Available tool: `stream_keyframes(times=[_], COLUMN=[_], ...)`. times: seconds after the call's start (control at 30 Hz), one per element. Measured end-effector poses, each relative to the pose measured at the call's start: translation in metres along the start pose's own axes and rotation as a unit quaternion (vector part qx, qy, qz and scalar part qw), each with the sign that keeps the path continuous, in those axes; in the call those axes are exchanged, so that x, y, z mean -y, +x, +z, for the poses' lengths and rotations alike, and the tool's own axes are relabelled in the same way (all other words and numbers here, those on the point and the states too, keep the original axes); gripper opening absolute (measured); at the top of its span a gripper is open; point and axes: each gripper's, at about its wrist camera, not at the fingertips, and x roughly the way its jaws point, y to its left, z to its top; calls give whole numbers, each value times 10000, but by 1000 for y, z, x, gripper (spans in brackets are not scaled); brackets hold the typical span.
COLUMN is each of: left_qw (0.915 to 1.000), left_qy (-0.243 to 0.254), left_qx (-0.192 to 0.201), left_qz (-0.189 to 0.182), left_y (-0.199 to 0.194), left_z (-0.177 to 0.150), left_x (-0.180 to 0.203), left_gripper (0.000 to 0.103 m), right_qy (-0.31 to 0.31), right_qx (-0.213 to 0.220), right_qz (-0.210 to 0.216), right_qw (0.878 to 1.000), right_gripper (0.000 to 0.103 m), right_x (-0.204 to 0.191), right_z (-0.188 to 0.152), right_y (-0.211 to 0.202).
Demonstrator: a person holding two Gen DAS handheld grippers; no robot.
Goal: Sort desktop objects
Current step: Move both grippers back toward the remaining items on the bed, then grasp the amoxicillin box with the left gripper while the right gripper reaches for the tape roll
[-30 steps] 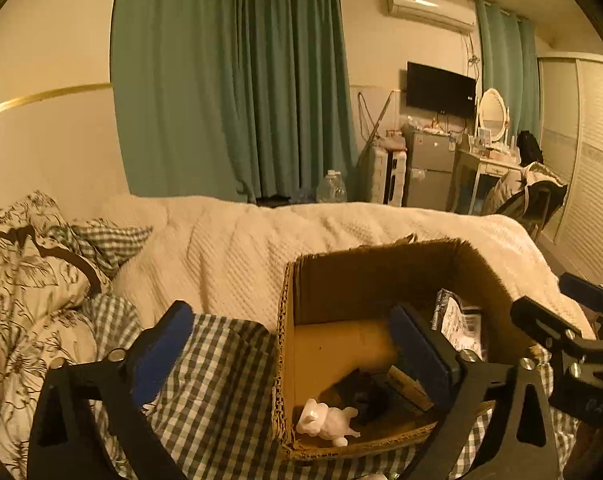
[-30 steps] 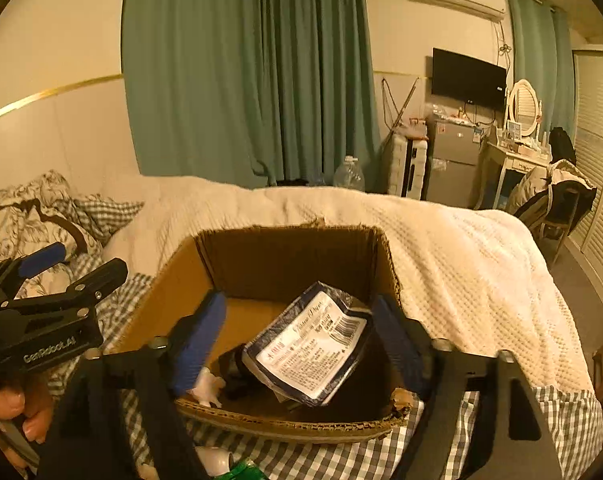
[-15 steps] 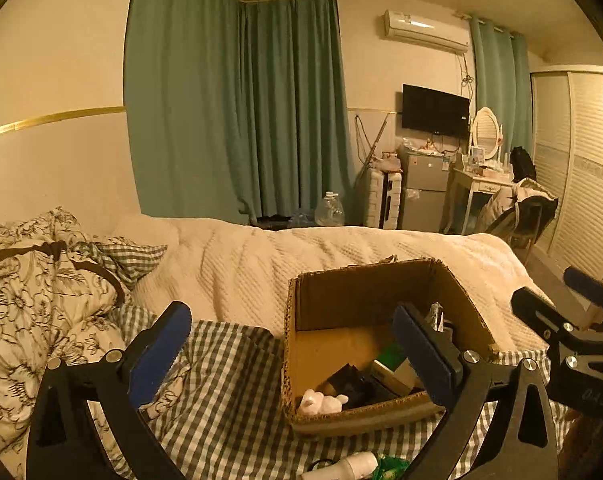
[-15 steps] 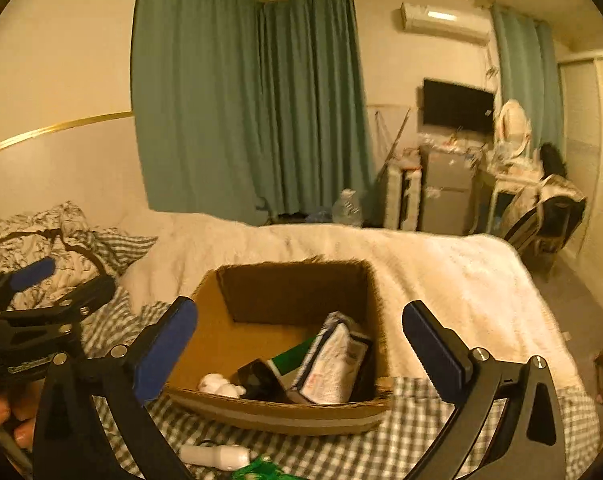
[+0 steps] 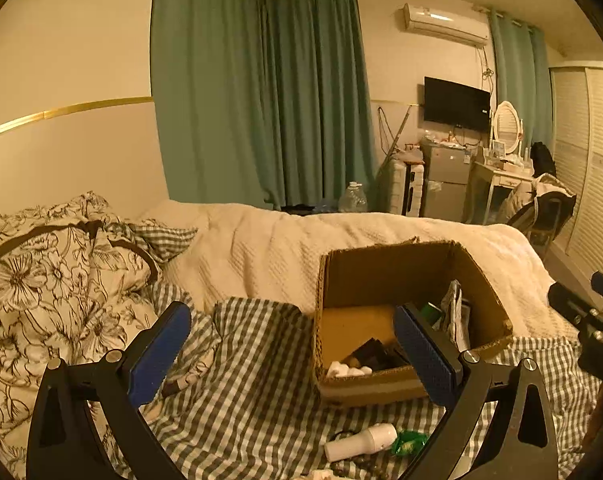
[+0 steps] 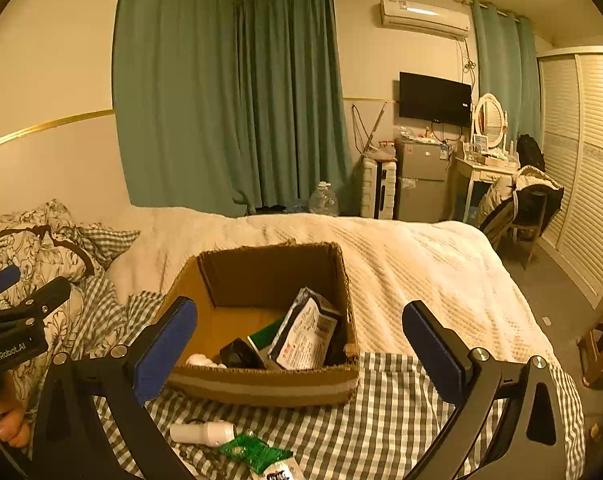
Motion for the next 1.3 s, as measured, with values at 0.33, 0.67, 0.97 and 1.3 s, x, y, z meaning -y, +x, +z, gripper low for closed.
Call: stream_keyframes(times=[0.33,0.67,0.97,1.3], left_qw=[9980,9938,9750,9526], left_qy=[524,681,1624,2243], left_qx=[-239,-848,-1496,-2024], left_qz=[273,230,233,-361], left_y=[-12,-15,-30,-24], left_z=[-50,-105,-175,-210], left_x=[12,-7,5,21], left_gripper=[103,103,103,102], right_qy=[-130,-105,-377,-436], right_qx=[-315,-467,-696,-1189], right_qz=[341,952,1337,1301], right_qw=[9988,9943,9879,9834], right_gripper=[103,103,103,103], right_x=[-28,-33,-48,-51], right_z=[-32,-48,-72,-104], right_y=[0,-12,-10,22])
